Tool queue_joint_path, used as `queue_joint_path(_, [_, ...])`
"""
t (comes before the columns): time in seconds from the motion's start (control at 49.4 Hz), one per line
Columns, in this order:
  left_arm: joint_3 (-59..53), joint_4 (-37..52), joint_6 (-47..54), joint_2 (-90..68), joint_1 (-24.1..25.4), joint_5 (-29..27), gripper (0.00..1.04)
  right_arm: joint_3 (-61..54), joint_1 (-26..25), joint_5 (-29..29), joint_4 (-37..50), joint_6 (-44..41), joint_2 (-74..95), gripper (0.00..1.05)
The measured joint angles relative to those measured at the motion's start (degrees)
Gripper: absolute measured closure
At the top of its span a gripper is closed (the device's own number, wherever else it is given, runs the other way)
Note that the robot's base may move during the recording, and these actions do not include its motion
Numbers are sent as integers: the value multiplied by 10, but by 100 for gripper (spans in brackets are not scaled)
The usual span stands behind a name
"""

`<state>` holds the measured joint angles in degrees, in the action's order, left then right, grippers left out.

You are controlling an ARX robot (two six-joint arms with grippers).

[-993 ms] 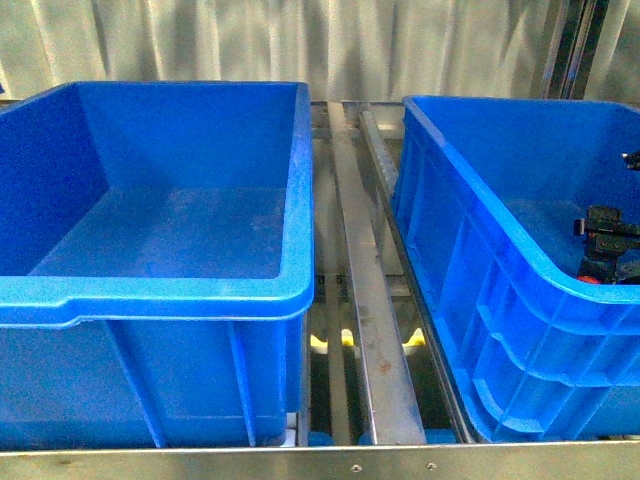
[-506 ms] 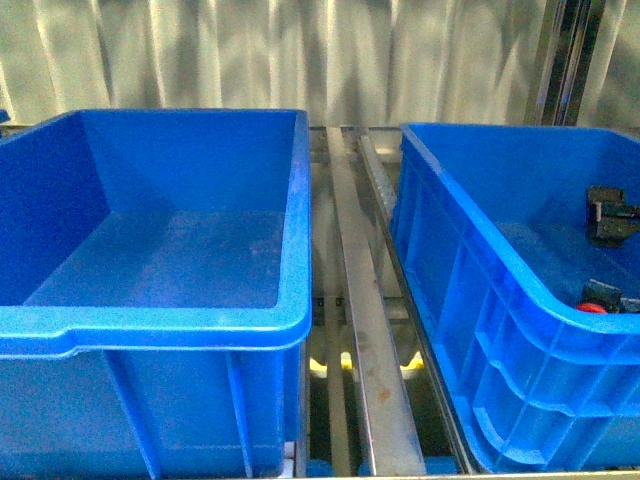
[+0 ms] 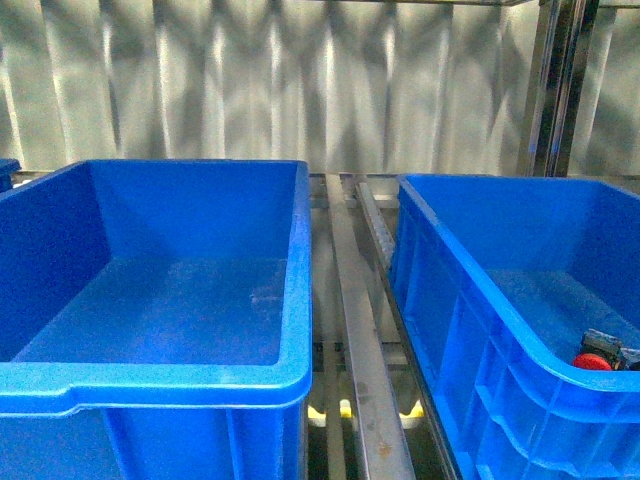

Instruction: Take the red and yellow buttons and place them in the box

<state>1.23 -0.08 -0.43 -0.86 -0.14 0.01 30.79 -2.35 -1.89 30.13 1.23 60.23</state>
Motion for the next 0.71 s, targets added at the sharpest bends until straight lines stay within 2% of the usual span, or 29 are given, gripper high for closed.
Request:
queue_joint_path(0.101, [0, 0, 0, 0, 0, 0, 8, -118, 20, 16, -52, -6, -134, 69])
queue_joint_path(0.223, [0, 0, 0, 0, 0, 0, 8, -185, 23, 17, -127, -8, -261, 87])
queue_joint_path(0.304, [0, 0, 0, 0, 0, 0, 8, -213, 23, 19, -214, -9, -377, 100])
queue_joint_path(0.344, [0, 0, 0, 0, 0, 0, 8, -222, 23, 19, -267, -9, -439, 99])
queue_joint_path(0.405, [0, 0, 0, 0, 0, 0, 8, -237, 23, 19, -303, -9, -501, 98])
queue_joint_path(0.709, [0, 0, 0, 0, 0, 0, 8, -265, 23, 19, -309, -9, -558, 98])
